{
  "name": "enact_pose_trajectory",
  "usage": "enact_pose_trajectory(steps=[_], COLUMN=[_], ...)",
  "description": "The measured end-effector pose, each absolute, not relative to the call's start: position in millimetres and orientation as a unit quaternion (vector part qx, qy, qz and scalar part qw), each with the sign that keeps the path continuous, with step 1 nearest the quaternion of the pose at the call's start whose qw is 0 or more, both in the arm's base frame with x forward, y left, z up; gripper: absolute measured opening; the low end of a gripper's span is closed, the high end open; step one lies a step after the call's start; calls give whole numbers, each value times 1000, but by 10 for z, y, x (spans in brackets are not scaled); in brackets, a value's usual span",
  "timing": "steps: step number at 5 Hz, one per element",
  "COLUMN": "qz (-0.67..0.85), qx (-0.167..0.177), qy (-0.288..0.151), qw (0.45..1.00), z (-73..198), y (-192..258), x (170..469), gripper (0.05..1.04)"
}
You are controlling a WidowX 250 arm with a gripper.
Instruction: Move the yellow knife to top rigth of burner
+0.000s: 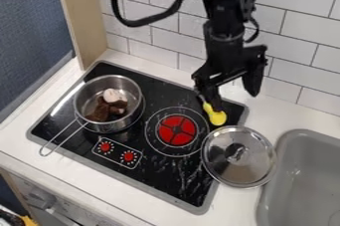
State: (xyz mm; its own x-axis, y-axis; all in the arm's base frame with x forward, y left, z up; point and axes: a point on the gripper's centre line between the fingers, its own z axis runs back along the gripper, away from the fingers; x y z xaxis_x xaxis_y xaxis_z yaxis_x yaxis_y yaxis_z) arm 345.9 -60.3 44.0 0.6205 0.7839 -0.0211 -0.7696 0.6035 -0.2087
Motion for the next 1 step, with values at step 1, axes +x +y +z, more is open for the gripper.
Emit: enact_pose_trajectory(steps=[1], qz=[435], qx=[-100], qy=[-59], qw=[893], z=[692], y=[-557], x=[3422], gripper=[999])
